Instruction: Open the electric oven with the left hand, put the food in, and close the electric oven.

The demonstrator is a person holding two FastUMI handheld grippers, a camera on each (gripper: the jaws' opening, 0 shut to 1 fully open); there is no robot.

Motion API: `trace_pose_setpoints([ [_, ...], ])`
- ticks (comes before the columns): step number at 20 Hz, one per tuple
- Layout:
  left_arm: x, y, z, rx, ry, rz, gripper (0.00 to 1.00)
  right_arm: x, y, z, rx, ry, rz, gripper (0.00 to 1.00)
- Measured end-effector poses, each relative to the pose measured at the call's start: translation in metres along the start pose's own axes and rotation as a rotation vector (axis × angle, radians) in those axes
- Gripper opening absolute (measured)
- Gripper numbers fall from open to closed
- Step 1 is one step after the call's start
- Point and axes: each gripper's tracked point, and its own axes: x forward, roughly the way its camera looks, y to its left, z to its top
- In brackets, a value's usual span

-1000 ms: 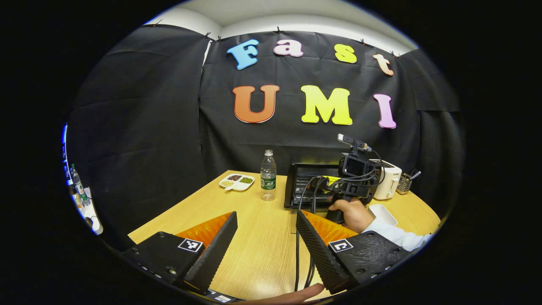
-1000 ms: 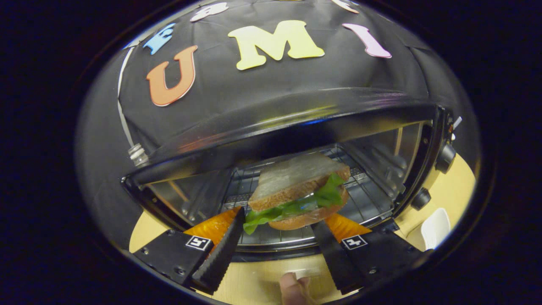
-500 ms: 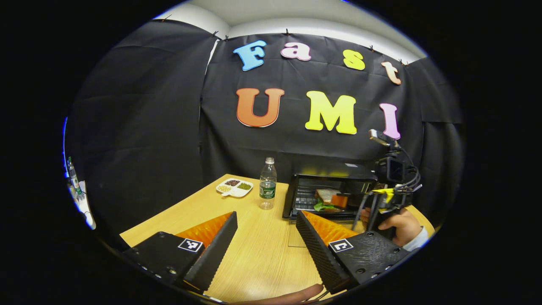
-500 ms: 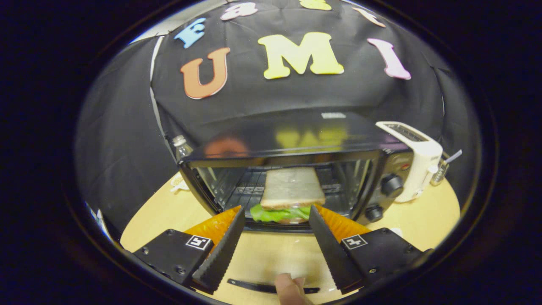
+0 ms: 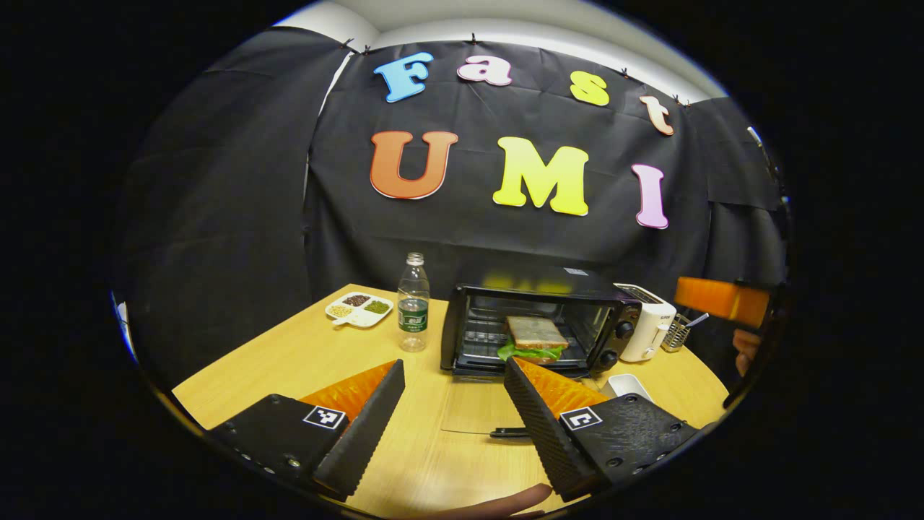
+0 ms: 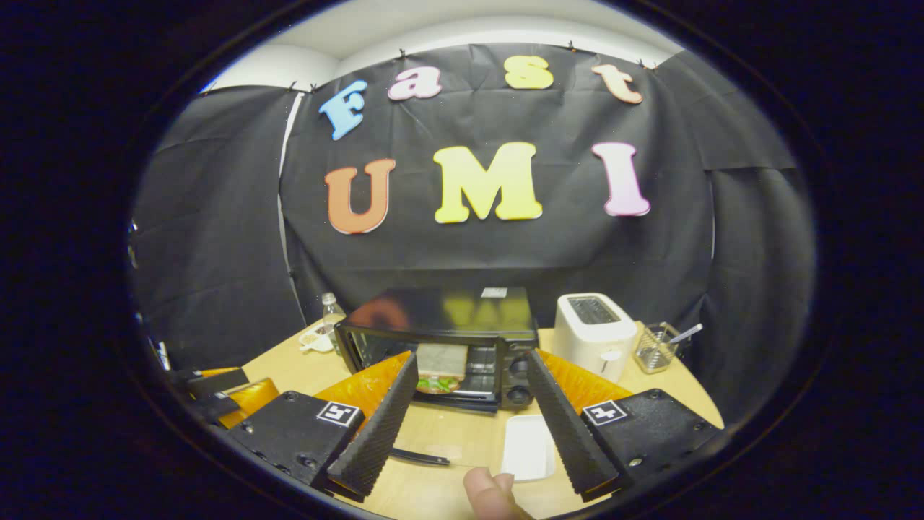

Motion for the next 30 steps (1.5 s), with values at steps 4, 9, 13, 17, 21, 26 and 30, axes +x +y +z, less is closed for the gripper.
trace_pose_setpoints([
  [4, 0.008, -0.029, -0.029, 0.03, 0.051, -0.032, 0.92, -0.056, -0.038, 0.048, -0.023, -0.109, -0.073, 0.98],
  [9, 0.017, -0.059, -0.088, 0.066, 0.167, -0.086, 0.92, -0.111, -0.073, 0.076, -0.002, -0.182, -0.155, 0.98],
  [13, 0.025, -0.078, -0.129, 0.111, 0.267, -0.106, 0.92, -0.139, -0.093, 0.087, -0.019, -0.243, -0.173, 0.98],
  [17, 0.032, -0.098, -0.171, 0.094, 0.403, -0.146, 0.93, -0.149, -0.112, 0.08, -0.031, -0.242, -0.201, 0.98],
  [21, 0.04, -0.107, -0.186, 0.131, 0.467, -0.141, 0.93, -0.149, -0.121, 0.067, -0.029, -0.227, -0.171, 0.98],
  [26, 0.056, -0.103, -0.195, 0.136, 0.526, -0.093, 0.91, -0.139, -0.142, 0.033, -0.048, -0.137, -0.2, 0.98],
  [30, 0.055, -0.103, -0.194, 0.136, 0.547, -0.086, 0.91, -0.136, -0.163, 0.026, -0.019, -0.115, -0.241, 0.98],
])
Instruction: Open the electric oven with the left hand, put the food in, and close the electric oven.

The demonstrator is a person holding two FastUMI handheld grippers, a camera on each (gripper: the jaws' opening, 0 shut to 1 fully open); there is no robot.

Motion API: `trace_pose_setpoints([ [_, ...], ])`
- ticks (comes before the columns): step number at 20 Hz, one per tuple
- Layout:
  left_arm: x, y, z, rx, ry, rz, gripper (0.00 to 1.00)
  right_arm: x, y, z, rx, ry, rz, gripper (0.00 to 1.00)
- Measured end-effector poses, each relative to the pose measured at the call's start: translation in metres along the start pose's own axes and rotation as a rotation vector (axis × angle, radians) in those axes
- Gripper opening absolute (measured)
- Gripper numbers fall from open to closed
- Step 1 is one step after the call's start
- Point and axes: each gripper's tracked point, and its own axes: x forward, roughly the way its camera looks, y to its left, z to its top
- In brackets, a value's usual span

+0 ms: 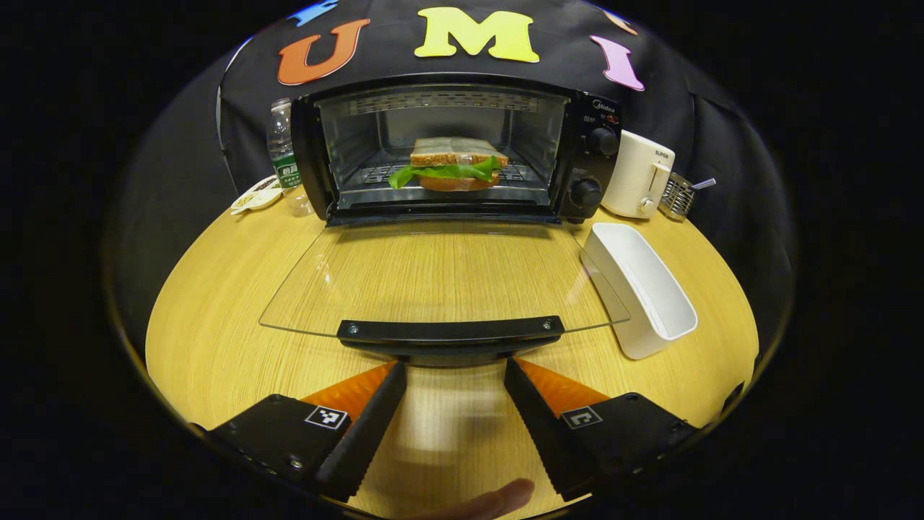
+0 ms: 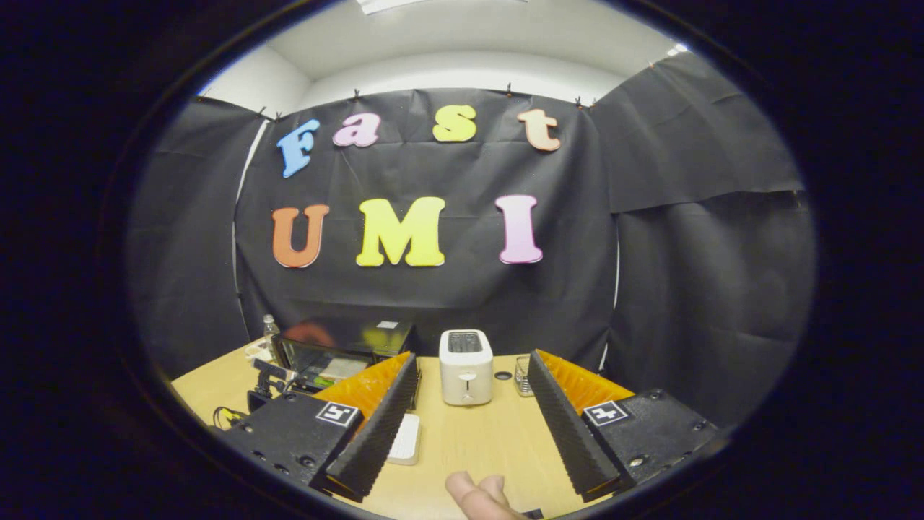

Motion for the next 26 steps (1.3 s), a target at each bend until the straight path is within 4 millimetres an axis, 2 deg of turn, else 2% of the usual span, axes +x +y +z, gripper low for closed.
trace_pose_setpoints([
  [1, 0.0, 0.0, 0.001, 0.0, 0.001, 0.0, 0.91, 0.001, -0.005, -0.004, 0.004, 0.01, -0.01, 0.98],
  [2, -0.002, 0.0, 0.001, -0.004, 0.0, -0.001, 0.92, 0.001, -0.007, -0.007, 0.01, 0.02, -0.013, 0.89],
  [4, -0.005, -0.002, 0.004, -0.002, -0.011, -0.002, 0.91, 0.002, -0.009, -0.01, 0.022, 0.035, -0.015, 0.9],
  [5, -0.006, -0.002, 0.007, 0.005, -0.017, -0.003, 0.91, 0.003, -0.01, -0.009, 0.027, 0.035, -0.017, 0.98],
  [6, -0.009, -0.003, 0.01, 0.005, -0.019, -0.004, 0.92, 0.002, -0.01, -0.008, 0.033, 0.032, -0.02, 0.9],
  [11, -0.022, -0.003, 0.036, -0.014, -0.085, -0.024, 0.92, 0.002, -0.004, -0.011, 0.054, 0.042, -0.003, 0.9],
  [12, -0.023, -0.005, 0.043, -0.021, -0.104, -0.033, 0.92, 0.002, -0.003, -0.013, 0.054, 0.049, -0.005, 0.98],
  [16, -0.019, -0.001, 0.071, -0.03, -0.156, -0.049, 0.91, -0.007, -0.001, -0.011, 0.056, 0.051, -0.004, 0.98],
  [17, -0.021, -0.002, 0.078, -0.028, -0.165, -0.045, 0.91, -0.009, -0.002, -0.011, 0.053, 0.049, -0.006, 0.9],
  [18, -0.021, -0.001, 0.087, -0.024, -0.178, -0.046, 0.91, -0.012, -0.003, -0.011, 0.05, 0.048, -0.01, 0.89],
  [19, -0.021, -0.001, 0.095, -0.024, -0.19, -0.049, 0.82, -0.015, -0.004, -0.011, 0.05, 0.048, -0.016, 0.98],
  [20, -0.022, 0.0, 0.104, -0.029, -0.204, -0.039, 0.91, -0.018, -0.006, -0.011, 0.049, 0.048, -0.024, 0.98],
  [21, -0.022, 0.002, 0.114, -0.028, -0.222, -0.034, 0.91, -0.021, -0.007, -0.011, 0.05, 0.048, -0.03, 0.98],
  [22, -0.02, 0.005, 0.126, -0.026, -0.239, -0.029, 0.92, -0.024, -0.007, -0.011, 0.052, 0.05, -0.034, 0.9],
  [23, -0.02, 0.006, 0.138, -0.022, -0.255, -0.027, 0.92, -0.028, -0.008, -0.011, 0.055, 0.051, -0.036, 0.98],
  [26, -0.022, 0.018, 0.175, -0.015, -0.319, 0.001, 0.93, -0.038, -0.004, -0.007, 0.066, 0.038, -0.033, 0.98],
])
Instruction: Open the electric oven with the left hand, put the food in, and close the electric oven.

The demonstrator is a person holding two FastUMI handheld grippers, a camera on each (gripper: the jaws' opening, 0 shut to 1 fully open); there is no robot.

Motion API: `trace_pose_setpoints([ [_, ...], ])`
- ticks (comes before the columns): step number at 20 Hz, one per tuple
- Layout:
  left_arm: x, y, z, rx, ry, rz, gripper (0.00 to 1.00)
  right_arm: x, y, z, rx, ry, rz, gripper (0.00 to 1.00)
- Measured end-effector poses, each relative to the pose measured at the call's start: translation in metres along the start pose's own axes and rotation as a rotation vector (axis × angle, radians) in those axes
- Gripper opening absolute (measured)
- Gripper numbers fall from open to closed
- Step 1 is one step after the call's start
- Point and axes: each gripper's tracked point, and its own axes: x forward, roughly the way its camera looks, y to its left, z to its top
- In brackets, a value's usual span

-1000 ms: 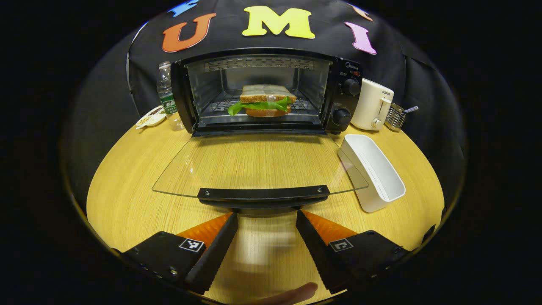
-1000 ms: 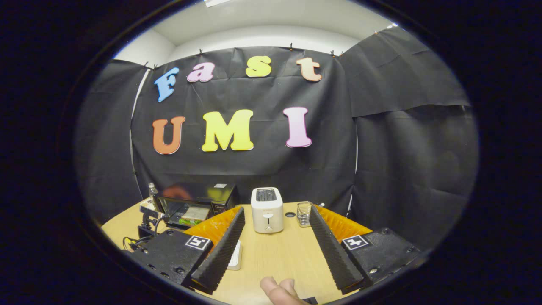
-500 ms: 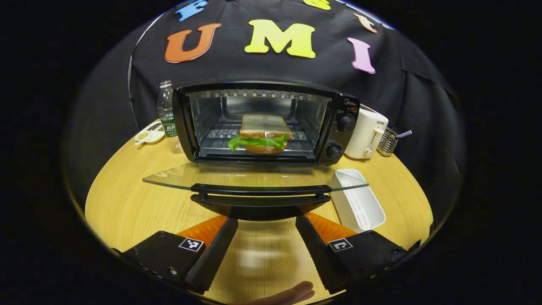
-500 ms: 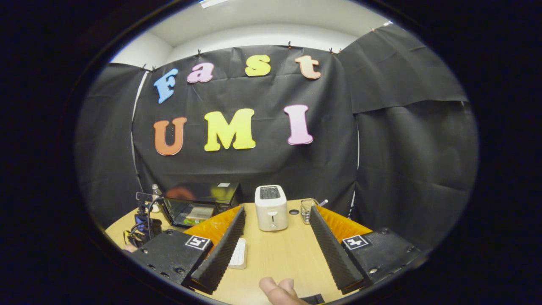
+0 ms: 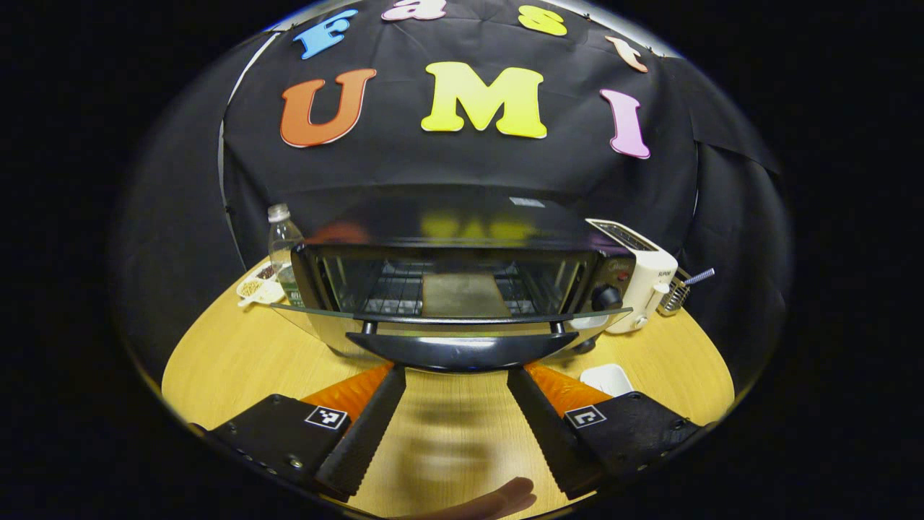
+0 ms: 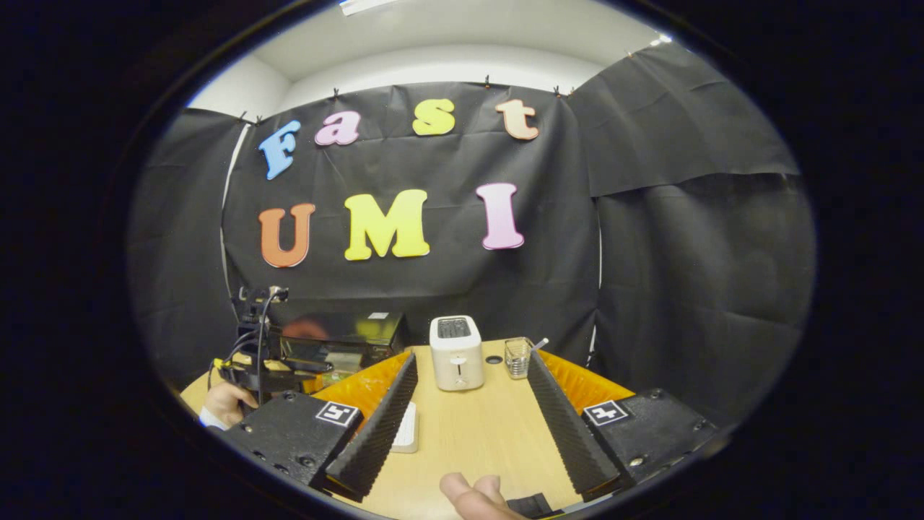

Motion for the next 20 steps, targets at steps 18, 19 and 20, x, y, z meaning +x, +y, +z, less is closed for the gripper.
trace_pose_setpoints([
  [18, -0.258, 0.002, 0.066, 0.032, -0.431, 0.035, 0.89, -0.1, 0.004, 0.012, 0.078, -0.108, 0.018, 0.98],
  [19, -0.279, 0.0, 0.068, 0.049, -0.452, 0.039, 0.89, -0.108, 0.008, 0.013, 0.077, -0.12, 0.021, 0.98],
  [20, -0.3, -0.005, 0.07, 0.055, -0.474, 0.036, 0.79, -0.114, 0.012, 0.013, 0.065, -0.124, 0.026, 0.98],
])
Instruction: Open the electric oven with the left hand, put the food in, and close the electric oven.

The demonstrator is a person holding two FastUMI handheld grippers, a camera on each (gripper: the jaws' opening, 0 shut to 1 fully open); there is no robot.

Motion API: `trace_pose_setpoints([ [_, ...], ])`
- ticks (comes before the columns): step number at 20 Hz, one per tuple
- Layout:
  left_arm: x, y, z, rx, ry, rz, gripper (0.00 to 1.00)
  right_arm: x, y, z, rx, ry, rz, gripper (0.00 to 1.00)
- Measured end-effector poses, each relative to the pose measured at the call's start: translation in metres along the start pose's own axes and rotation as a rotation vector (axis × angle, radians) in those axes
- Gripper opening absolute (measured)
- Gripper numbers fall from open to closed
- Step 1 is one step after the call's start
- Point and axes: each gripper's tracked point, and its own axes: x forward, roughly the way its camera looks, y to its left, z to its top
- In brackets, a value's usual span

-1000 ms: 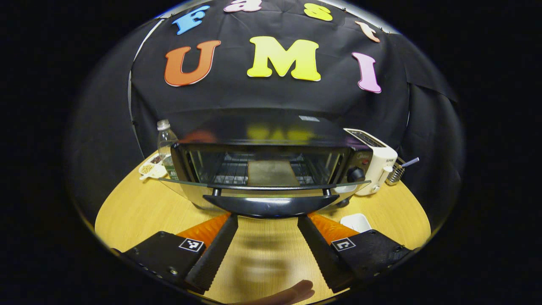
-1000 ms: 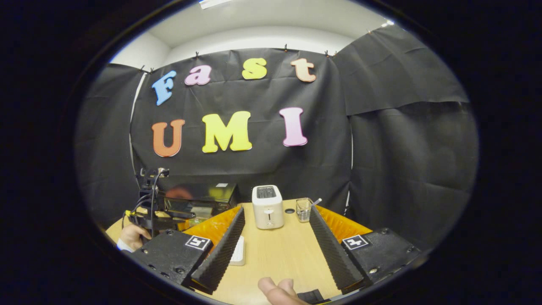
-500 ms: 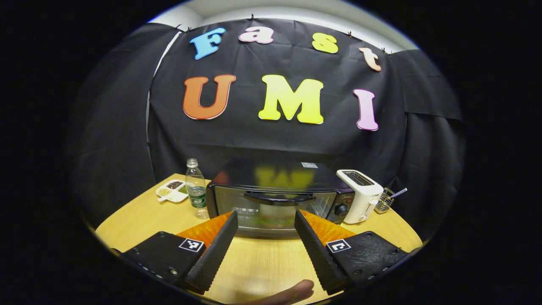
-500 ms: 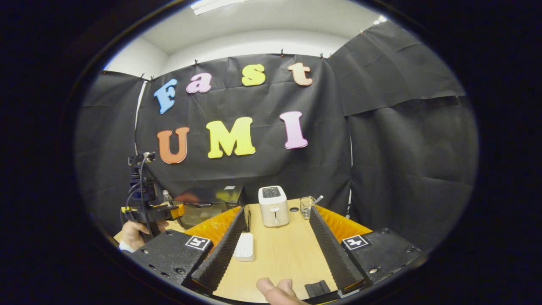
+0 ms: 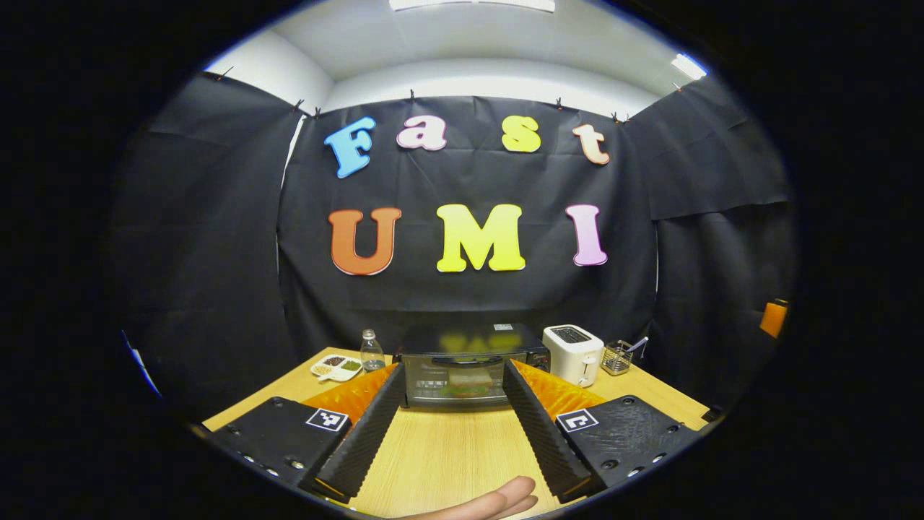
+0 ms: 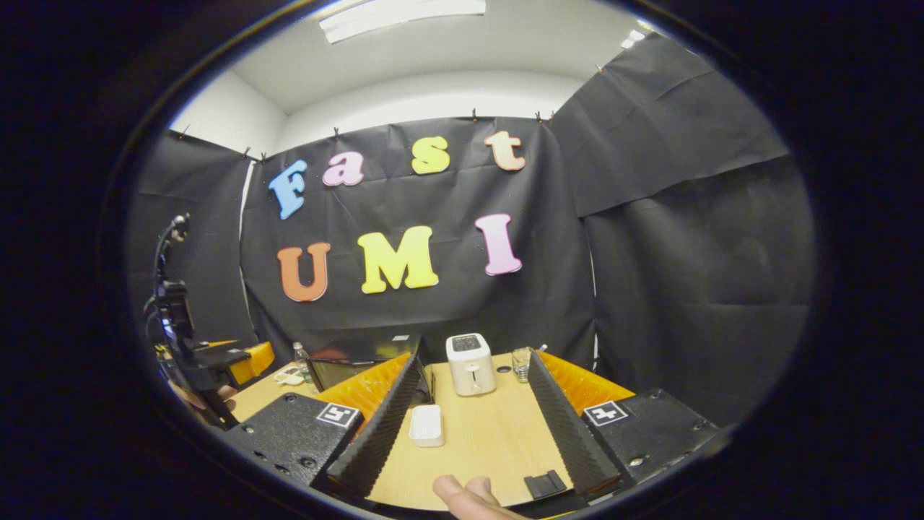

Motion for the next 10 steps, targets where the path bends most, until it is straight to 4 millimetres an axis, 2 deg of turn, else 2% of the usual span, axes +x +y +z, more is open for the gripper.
trace_pose_setpoints([
  [1, -0.017, -0.006, 0.007, -0.009, -0.009, -0.019, 0.9, -0.004, 0.004, 0.0, -0.021, -0.001, 0.006, 0.98],
  [2, -0.033, -0.013, 0.013, -0.016, -0.026, -0.035, 0.92, -0.008, 0.008, 0.002, -0.039, -0.009, 0.013, 1.0],
  [3, -0.046, -0.016, 0.018, -0.018, -0.046, -0.037, 0.82, -0.014, 0.012, 0.007, -0.057, -0.026, 0.026, 0.98],
  [4, -0.058, -0.014, 0.019, -0.014, -0.056, -0.03, 0.82, -0.018, 0.016, 0.011, -0.071, -0.043, 0.033, 0.98],
  [5, -0.069, -0.011, 0.015, -0.007, -0.052, -0.01, 0.92, -0.021, 0.017, 0.011, -0.079, -0.051, 0.035, 0.98],
  [8, -0.088, -0.005, 0.002, 0.002, -0.043, 0.048, 0.92, -0.026, 0.028, 0.004, -0.077, -0.053, 0.057, 0.98],
  [10, -0.095, -0.016, -0.005, -0.01, -0.041, 0.032, 0.92, -0.029, 0.034, 0.005, -0.06, -0.066, 0.085, 0.98],
])
